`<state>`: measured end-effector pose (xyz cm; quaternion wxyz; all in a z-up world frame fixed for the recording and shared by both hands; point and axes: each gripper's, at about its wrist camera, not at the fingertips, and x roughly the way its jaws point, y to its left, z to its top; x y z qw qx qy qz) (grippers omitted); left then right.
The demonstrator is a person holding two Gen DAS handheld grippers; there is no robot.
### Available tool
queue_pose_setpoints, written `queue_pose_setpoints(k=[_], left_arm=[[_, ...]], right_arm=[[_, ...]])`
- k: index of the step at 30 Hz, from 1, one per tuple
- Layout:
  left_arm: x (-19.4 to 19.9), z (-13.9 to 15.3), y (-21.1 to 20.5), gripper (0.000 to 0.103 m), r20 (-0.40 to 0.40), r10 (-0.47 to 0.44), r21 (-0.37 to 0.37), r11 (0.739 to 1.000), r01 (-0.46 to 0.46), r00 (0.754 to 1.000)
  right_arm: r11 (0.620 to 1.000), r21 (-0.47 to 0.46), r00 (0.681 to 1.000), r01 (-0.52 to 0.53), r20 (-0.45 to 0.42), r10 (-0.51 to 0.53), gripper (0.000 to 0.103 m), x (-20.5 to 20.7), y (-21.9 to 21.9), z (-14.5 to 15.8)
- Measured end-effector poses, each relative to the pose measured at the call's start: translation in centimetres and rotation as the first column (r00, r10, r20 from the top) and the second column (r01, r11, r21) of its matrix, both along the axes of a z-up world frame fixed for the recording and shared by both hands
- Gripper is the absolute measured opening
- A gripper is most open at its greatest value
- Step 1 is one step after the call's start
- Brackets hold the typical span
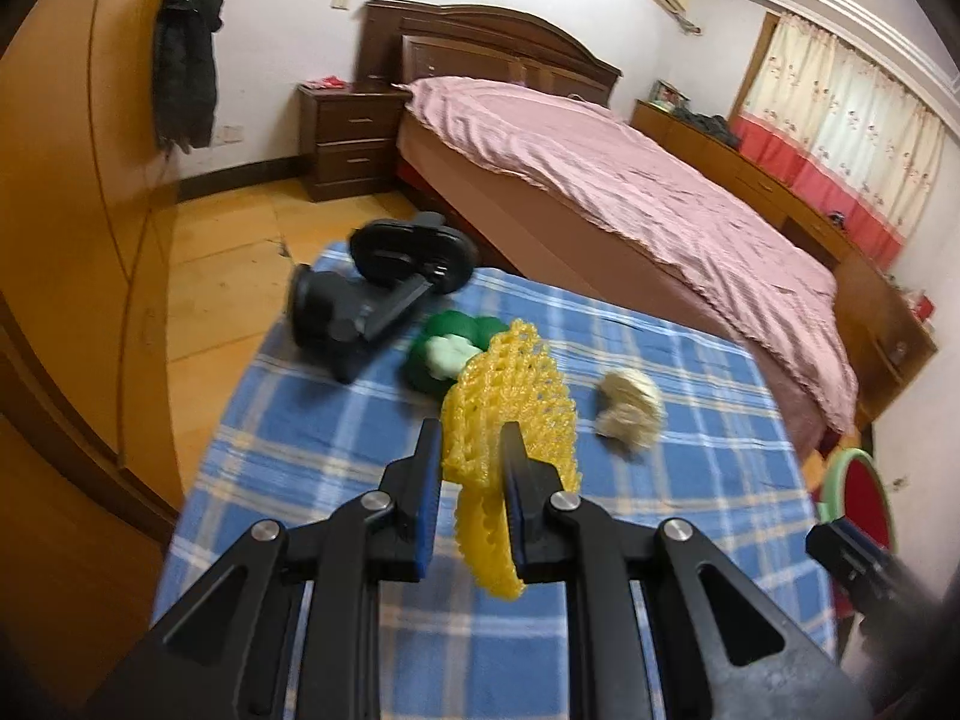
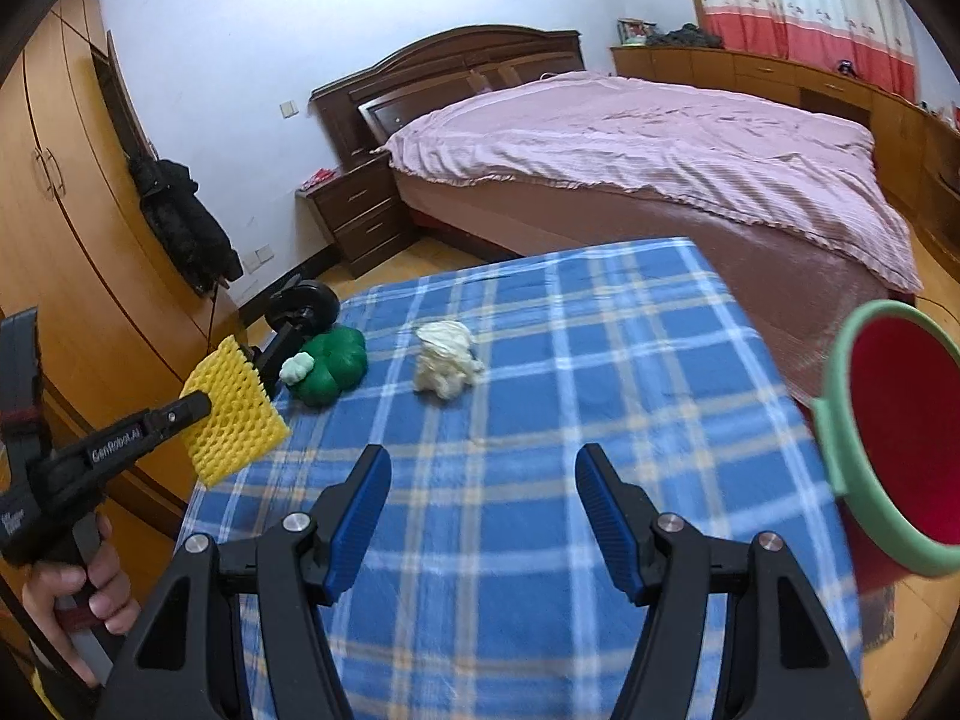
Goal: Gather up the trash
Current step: 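Grasp the crumpled white paper with the right tool while the left tool holds the foam net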
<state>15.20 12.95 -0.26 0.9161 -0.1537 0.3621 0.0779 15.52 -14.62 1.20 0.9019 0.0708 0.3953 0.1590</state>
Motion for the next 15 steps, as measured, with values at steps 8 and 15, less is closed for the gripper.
queue_pose_setpoints(k=[8, 15], left_arm=[[2.1, -3.3, 2.0, 0.018, 0.001, 0.069, 0.036, 0.997, -0.069, 0.998], [3.2, -4.4, 2.8, 0.018, 0.040, 0.089, 0.048, 0.995, -0.091, 0.995]], right_arm=[[1.000, -0.017, 0.998, -0.002, -0.066, 0.001, 0.067, 4.9, 4.1, -3.1], [0.999, -0.050, 0.995, 0.021, -0.098, -0.025, 0.067, 8.6, 6.7, -5.8]])
